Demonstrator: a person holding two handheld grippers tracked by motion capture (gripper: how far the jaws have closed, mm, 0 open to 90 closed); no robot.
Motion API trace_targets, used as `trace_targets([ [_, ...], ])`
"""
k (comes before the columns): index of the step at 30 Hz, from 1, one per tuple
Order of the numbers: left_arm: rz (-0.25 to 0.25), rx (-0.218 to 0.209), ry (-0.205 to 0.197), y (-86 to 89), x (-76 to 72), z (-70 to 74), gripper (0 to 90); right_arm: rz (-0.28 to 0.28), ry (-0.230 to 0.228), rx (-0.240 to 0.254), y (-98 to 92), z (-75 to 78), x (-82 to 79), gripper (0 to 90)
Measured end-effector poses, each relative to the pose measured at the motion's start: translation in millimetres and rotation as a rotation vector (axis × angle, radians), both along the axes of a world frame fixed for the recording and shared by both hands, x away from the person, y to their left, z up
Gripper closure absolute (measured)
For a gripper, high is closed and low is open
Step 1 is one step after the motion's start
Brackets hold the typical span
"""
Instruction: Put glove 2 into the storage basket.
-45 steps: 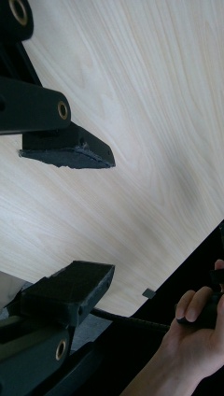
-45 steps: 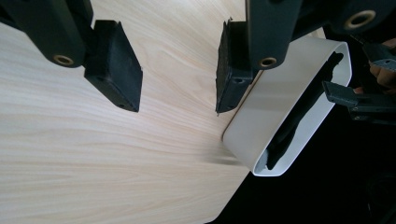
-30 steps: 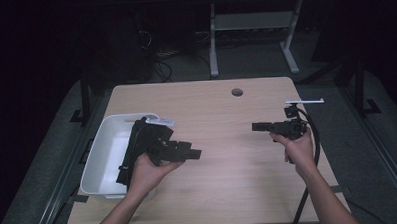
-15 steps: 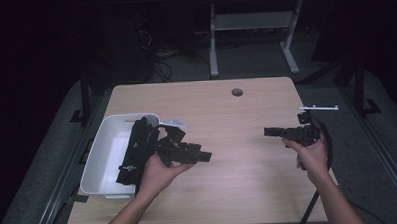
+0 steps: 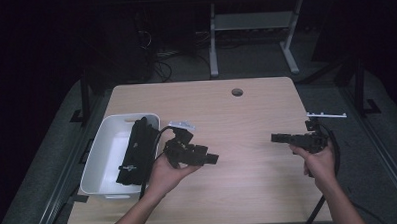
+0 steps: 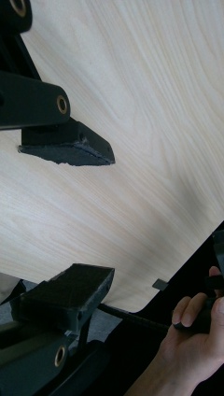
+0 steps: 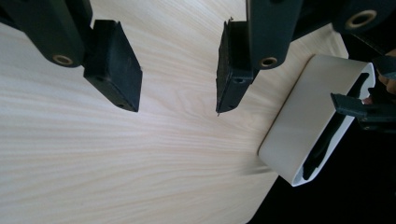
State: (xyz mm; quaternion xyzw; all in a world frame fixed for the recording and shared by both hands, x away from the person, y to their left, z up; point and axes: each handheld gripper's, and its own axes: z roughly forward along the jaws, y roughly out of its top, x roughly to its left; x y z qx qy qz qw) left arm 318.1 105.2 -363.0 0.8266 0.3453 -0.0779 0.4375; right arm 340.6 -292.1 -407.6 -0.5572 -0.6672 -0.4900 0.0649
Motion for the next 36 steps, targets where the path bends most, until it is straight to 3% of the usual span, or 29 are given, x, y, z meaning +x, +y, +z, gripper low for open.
trace_targets([
  [21,-0.012,0.015,0.005,-14.1,-5.5,-14.3,37.4,-0.038,0.020,0.007,-26.5,-18.0,-23.6,50.1],
  [36,-0.023,0.025,-0.001,-17.9,-13.9,-20.9,36.7,-0.042,0.029,-0.002,-33.4,-28.7,-41.2,49.6],
])
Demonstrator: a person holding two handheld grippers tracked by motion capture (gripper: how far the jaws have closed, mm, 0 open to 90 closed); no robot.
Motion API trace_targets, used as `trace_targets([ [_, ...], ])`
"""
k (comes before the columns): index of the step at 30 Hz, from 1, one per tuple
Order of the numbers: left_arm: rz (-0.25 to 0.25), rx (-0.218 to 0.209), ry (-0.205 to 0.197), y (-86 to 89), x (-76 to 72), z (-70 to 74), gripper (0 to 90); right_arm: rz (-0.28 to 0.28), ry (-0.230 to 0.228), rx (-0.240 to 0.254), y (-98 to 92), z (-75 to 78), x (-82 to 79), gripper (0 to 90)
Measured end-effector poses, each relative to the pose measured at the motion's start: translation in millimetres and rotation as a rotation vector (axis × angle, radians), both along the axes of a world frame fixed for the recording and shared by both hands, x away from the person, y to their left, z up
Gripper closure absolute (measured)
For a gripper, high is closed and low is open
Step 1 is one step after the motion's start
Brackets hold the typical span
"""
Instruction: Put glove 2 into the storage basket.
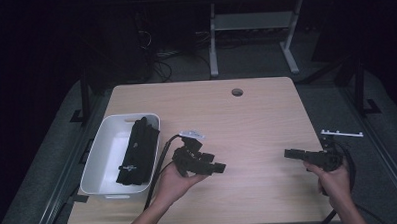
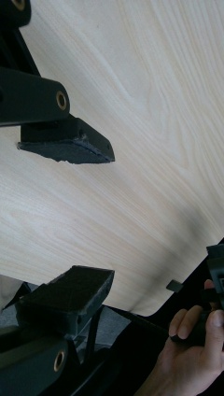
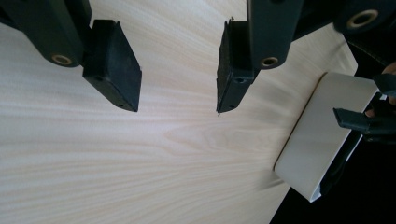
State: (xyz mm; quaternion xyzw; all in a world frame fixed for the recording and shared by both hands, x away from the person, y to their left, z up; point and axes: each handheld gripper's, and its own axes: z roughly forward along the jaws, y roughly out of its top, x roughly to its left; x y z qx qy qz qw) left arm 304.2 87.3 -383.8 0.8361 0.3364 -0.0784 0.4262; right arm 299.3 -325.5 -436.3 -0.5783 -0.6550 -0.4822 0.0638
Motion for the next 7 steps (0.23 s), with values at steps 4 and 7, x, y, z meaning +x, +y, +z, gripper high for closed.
trace_targets([
  [4,-0.008,0.005,0.001,-1.2,-5.6,-2.3,36.7,-0.001,0.002,-0.002,-1.6,-1.7,-7.6,49.4],
  [7,-0.014,0.009,-0.013,-2.0,-11.6,-4.0,36.5,0.003,-0.006,0.001,-3.1,-1.4,-13.2,48.9],
])
